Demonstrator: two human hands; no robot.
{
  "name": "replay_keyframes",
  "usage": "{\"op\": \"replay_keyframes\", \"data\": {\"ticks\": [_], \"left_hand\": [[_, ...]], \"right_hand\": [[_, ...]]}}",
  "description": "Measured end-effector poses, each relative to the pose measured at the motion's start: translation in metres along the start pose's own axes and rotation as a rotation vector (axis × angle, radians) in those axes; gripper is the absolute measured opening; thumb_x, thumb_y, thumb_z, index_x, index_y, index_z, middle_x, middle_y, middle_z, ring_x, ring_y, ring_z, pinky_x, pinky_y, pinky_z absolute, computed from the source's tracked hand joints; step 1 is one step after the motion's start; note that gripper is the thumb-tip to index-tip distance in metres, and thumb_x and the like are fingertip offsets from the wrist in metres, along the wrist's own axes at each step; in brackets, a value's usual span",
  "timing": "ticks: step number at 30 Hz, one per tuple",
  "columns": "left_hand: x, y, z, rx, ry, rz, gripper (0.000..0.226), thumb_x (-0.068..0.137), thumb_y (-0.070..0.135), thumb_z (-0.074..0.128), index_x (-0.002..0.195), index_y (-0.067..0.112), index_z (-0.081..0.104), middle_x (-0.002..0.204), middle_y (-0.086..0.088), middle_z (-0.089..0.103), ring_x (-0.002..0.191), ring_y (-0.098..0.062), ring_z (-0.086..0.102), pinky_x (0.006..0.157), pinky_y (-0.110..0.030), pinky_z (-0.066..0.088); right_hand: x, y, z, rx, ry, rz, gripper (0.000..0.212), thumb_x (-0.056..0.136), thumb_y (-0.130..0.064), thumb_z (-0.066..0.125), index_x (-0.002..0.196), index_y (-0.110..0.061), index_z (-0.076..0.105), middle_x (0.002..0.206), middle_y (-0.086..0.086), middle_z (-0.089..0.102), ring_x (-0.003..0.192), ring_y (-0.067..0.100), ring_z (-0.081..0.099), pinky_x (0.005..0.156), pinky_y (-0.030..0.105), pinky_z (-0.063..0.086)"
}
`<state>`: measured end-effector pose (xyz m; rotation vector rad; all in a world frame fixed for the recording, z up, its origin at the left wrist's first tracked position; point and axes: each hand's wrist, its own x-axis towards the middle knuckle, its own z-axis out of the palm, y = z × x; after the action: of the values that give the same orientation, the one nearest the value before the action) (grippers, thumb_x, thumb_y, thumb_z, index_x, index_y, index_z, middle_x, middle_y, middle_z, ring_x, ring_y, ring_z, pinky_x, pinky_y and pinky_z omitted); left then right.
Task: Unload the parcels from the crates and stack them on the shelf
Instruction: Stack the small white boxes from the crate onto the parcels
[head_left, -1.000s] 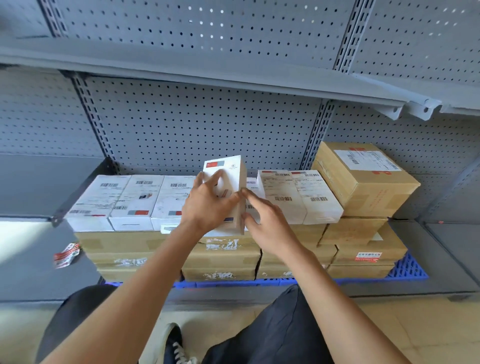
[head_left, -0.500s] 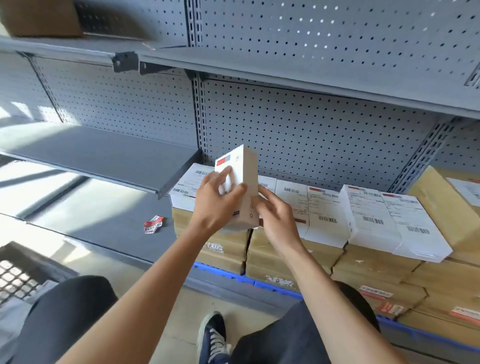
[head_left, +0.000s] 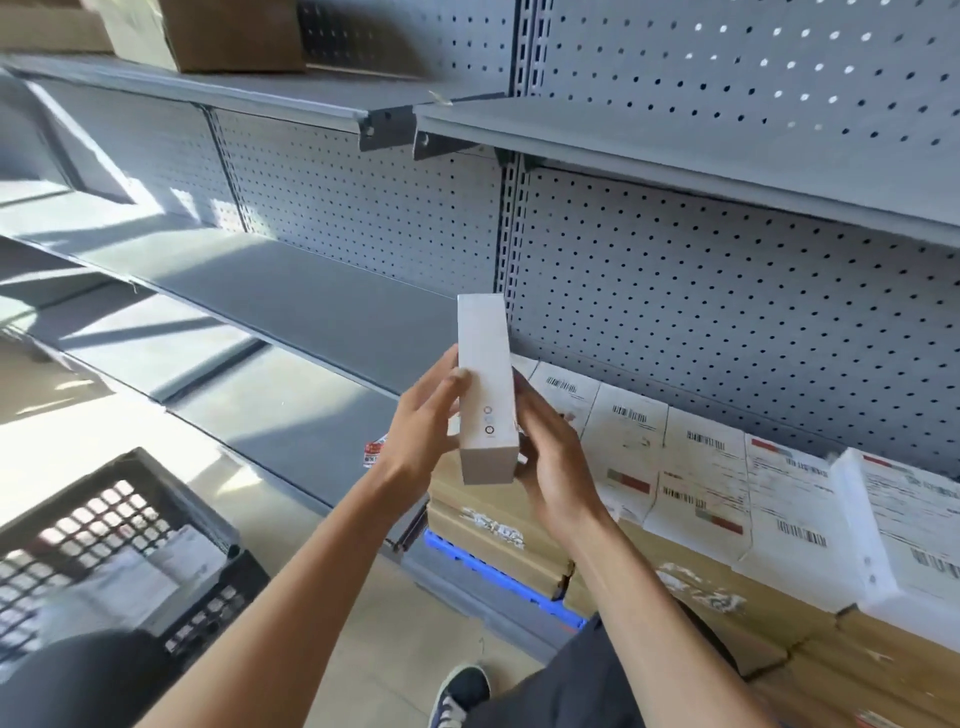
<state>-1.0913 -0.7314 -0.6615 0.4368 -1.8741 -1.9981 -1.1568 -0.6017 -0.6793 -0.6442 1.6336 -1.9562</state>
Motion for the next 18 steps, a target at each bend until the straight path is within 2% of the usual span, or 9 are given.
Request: {"op": "replay_keyframes", "data": {"ticks": [2,4,6,8,10,12,14,15,18], "left_hand": [[0.005,-0.007,-0.011,0.058,0.053,0.064,0.034,0.107,0.026,0.049,0.136,0.04,0.061,0.124,0.011,0.071,0.115,-0.014,0.067,0.089,-0.043,0.057],[0.01,-0.013,-0.018,0.179,0.164,0.13,0.04,0.098,0.027,0.058,0.137,0.035,0.061,0.121,0.007,0.072,0.103,-0.013,0.071,0.082,-0.042,0.06],[0.014,-0.016,-0.021,0.326,0.244,0.167,0.04,0.096,0.023,0.06,0.134,0.034,0.064,0.117,0.002,0.071,0.095,-0.014,0.072,0.076,-0.041,0.062],[0.016,-0.017,-0.019,0.439,0.255,0.181,0.034,0.1,0.019,0.058,0.129,0.033,0.067,0.116,0.0,0.072,0.095,-0.012,0.071,0.081,-0.038,0.06],[0.019,-0.018,-0.018,0.487,0.213,0.184,0.034,0.101,0.026,0.06,0.133,0.031,0.066,0.124,0.005,0.069,0.105,-0.01,0.067,0.09,-0.036,0.057],[0.022,-0.019,-0.017,0.464,0.131,0.151,0.043,0.1,0.038,0.062,0.142,0.029,0.059,0.133,0.01,0.064,0.116,-0.006,0.063,0.095,-0.036,0.055],[0.027,-0.018,-0.02,0.363,0.018,0.078,0.053,0.1,0.043,0.061,0.149,0.027,0.05,0.134,0.007,0.065,0.117,-0.004,0.063,0.093,-0.033,0.057],[0.029,-0.016,-0.022,0.294,-0.042,0.041,0.056,0.1,0.043,0.059,0.152,0.026,0.046,0.13,0.004,0.068,0.113,-0.007,0.066,0.09,-0.032,0.058],[0.043,-0.011,-0.028,0.162,-0.144,-0.036,0.047,0.103,0.034,0.055,0.149,0.023,0.049,0.114,0.008,0.075,0.104,-0.016,0.072,0.086,-0.04,0.061]], "right_hand": [[0.006,0.005,0.003,-0.006,0.036,-0.04,0.034,0.104,-0.04,0.051,0.136,-0.039,0.06,0.115,0.0,0.073,0.104,0.011,0.066,0.081,0.028,0.048],[0.01,0.011,0.005,-0.039,0.059,-0.092,0.032,0.104,-0.027,0.054,0.135,-0.033,0.06,0.106,-0.015,0.073,0.096,0.002,0.068,0.08,0.017,0.05],[0.012,0.017,0.008,-0.189,0.1,-0.136,0.033,0.104,-0.022,0.056,0.134,-0.034,0.058,0.125,-0.019,0.066,0.114,0.001,0.063,0.096,0.024,0.051],[0.014,0.025,0.01,-0.311,0.146,-0.18,0.038,0.103,-0.024,0.058,0.14,-0.029,0.054,0.139,-0.019,0.056,0.129,0.0,0.052,0.111,0.03,0.043],[0.016,0.025,0.012,-0.374,0.194,-0.199,0.043,0.103,-0.025,0.057,0.145,-0.023,0.051,0.144,-0.021,0.049,0.135,-0.003,0.044,0.114,0.026,0.037],[0.015,0.022,0.011,-0.421,0.208,-0.2,0.045,0.103,-0.017,0.054,0.148,-0.02,0.049,0.143,-0.029,0.042,0.133,-0.018,0.035,0.108,0.01,0.033],[0.014,0.02,0.007,-0.469,0.206,-0.181,0.051,0.1,-0.01,0.049,0.149,-0.022,0.047,0.146,-0.032,0.031,0.126,-0.032,0.022,0.101,-0.003,0.023],[0.014,0.021,0.004,-0.499,0.205,-0.171,0.056,0.096,-0.012,0.048,0.15,-0.025,0.047,0.152,-0.028,0.026,0.129,-0.032,0.016,0.103,-0.003,0.017],[0.014,0.024,-0.006,-0.581,0.158,-0.148,0.069,0.084,-0.021,0.05,0.151,-0.035,0.042,0.165,-0.018,0.012,0.145,-0.016,0.006,0.119,0.018,0.011]]}}
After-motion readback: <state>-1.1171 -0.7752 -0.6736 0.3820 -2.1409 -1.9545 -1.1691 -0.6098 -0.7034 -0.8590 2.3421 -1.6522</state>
